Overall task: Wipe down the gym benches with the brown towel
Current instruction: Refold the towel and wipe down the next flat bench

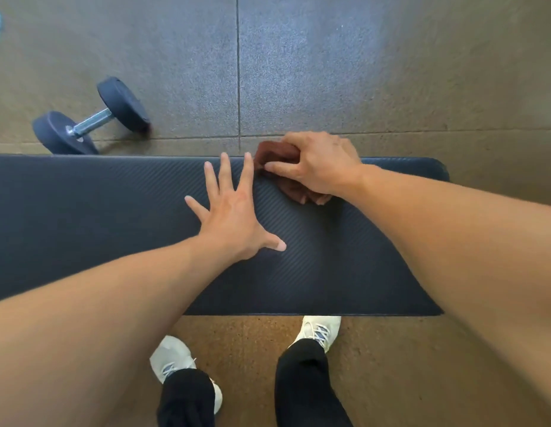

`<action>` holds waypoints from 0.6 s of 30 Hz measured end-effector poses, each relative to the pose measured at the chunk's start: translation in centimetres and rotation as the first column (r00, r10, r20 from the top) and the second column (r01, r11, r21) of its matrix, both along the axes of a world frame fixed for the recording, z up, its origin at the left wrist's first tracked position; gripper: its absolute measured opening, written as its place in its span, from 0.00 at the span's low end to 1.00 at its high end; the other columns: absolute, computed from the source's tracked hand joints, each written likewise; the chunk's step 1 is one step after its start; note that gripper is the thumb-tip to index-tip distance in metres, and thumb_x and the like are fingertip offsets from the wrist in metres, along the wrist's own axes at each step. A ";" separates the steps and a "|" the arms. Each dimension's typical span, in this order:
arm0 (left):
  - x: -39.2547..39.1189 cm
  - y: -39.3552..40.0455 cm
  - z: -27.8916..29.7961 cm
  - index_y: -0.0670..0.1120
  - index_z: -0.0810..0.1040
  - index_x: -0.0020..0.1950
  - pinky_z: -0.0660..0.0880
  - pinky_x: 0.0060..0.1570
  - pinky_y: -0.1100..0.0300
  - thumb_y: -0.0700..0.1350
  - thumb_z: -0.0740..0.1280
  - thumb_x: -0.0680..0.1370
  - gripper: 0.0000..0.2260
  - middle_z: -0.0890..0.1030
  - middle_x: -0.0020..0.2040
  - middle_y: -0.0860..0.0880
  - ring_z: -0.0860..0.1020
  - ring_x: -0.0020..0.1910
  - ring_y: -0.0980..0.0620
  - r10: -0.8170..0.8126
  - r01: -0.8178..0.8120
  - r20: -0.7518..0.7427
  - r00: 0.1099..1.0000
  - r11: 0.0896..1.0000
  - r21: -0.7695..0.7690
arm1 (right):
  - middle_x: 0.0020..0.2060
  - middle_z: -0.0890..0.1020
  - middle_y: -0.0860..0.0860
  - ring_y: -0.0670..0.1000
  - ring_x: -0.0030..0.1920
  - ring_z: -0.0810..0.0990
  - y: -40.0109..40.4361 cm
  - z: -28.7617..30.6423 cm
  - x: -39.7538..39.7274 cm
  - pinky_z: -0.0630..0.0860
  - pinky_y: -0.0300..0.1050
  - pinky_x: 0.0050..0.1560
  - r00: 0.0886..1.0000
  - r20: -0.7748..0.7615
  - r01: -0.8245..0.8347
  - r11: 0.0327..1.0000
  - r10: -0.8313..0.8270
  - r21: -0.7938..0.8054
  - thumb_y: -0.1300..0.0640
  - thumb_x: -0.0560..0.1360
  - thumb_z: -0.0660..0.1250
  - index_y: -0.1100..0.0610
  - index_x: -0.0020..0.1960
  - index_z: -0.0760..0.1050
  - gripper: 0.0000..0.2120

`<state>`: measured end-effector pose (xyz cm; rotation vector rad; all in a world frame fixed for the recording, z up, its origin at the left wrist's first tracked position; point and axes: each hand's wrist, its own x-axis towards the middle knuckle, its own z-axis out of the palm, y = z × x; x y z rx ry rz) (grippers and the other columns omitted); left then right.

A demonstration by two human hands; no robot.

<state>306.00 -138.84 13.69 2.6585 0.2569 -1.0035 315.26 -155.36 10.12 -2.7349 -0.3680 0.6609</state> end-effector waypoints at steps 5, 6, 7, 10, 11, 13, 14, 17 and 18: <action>4.7 -7.1 0.6 0.58 0.28 0.80 0.40 0.70 0.23 0.66 0.83 0.55 0.74 0.27 0.80 0.48 0.26 0.78 0.41 -0.138 0.135 -0.068 0.988 0.989 -0.056 | 0.54 0.83 0.42 0.51 0.58 0.80 -12.1 1.3 -0.9 0.73 0.50 0.55 0.981 -0.028 0.189 0.982 -0.189 -0.017 0.27 0.73 0.65 0.40 0.58 0.78 0.22; 5.1 -8.3 0.3 0.58 0.28 0.79 0.39 0.69 0.22 0.66 0.83 0.55 0.74 0.27 0.80 0.48 0.26 0.77 0.41 -0.144 0.137 -0.101 0.984 0.988 -0.072 | 0.54 0.82 0.42 0.51 0.59 0.80 -14.0 1.4 -1.4 0.73 0.49 0.55 0.968 -0.011 0.250 0.968 -0.250 -0.003 0.29 0.74 0.66 0.40 0.59 0.79 0.21; 5.2 -9.1 -0.1 0.57 0.28 0.79 0.38 0.69 0.22 0.67 0.82 0.55 0.74 0.27 0.80 0.48 0.25 0.77 0.41 -0.146 0.135 -0.135 0.980 0.987 -0.084 | 0.55 0.82 0.43 0.52 0.59 0.80 -15.5 1.2 -2.0 0.74 0.50 0.55 0.948 0.011 0.318 0.948 -0.318 0.023 0.30 0.74 0.67 0.40 0.58 0.80 0.19; 4.2 -10.2 -1.6 0.57 0.26 0.79 0.33 0.66 0.22 0.71 0.80 0.52 0.75 0.23 0.78 0.48 0.21 0.74 0.39 -0.180 0.176 -0.156 0.971 0.984 -0.039 | 0.52 0.82 0.46 0.56 0.57 0.80 -16.5 0.2 -3.1 0.76 0.54 0.55 0.863 0.120 0.486 0.871 -0.491 0.072 0.30 0.75 0.67 0.43 0.56 0.81 0.20; 3.8 -10.2 -2.0 0.57 0.25 0.78 0.32 0.65 0.22 0.72 0.80 0.51 0.76 0.21 0.76 0.48 0.20 0.73 0.39 -0.196 0.196 -0.144 0.970 0.981 -0.016 | 0.50 0.83 0.48 0.57 0.56 0.81 -15.6 -0.1 -3.0 0.76 0.54 0.55 0.846 0.170 0.507 0.861 -0.505 0.037 0.29 0.74 0.65 0.45 0.54 0.82 0.22; 3.6 -10.1 -2.4 0.57 0.24 0.77 0.31 0.64 0.22 0.72 0.80 0.50 0.78 0.18 0.74 0.47 0.18 0.72 0.38 -0.205 0.208 -0.133 0.970 0.978 0.008 | 0.45 0.84 0.49 0.57 0.52 0.82 -12.3 -0.3 -2.3 0.75 0.53 0.55 0.871 0.225 0.453 0.891 -0.436 -0.031 0.24 0.73 0.57 0.47 0.48 0.81 0.29; 3.6 -10.2 -2.5 0.55 0.25 0.78 0.30 0.64 0.23 0.72 0.80 0.49 0.78 0.18 0.74 0.47 0.18 0.72 0.38 -0.206 0.210 -0.136 0.969 0.977 0.021 | 0.45 0.85 0.49 0.57 0.53 0.82 -10.1 -0.4 -1.9 0.74 0.53 0.55 0.903 0.222 0.387 0.921 -0.367 -0.053 0.23 0.73 0.54 0.47 0.47 0.80 0.31; 3.7 -10.5 -2.5 0.48 0.28 0.80 0.30 0.65 0.24 0.72 0.80 0.49 0.79 0.18 0.74 0.49 0.19 0.72 0.39 -0.184 0.197 -0.170 0.968 0.979 0.059 | 0.52 0.84 0.48 0.55 0.59 0.79 -5.0 -0.8 -1.1 0.67 0.56 0.58 0.947 0.153 0.290 0.957 -0.283 -0.029 0.25 0.77 0.51 0.45 0.49 0.79 0.29; 3.7 -10.5 -2.6 0.47 0.28 0.80 0.30 0.66 0.25 0.72 0.80 0.49 0.80 0.18 0.74 0.49 0.19 0.72 0.40 -0.182 0.197 -0.182 0.966 0.978 0.071 | 0.53 0.84 0.48 0.55 0.59 0.79 -4.6 -0.9 -1.1 0.66 0.56 0.58 0.948 0.149 0.288 0.957 -0.282 -0.022 0.25 0.78 0.51 0.46 0.51 0.79 0.29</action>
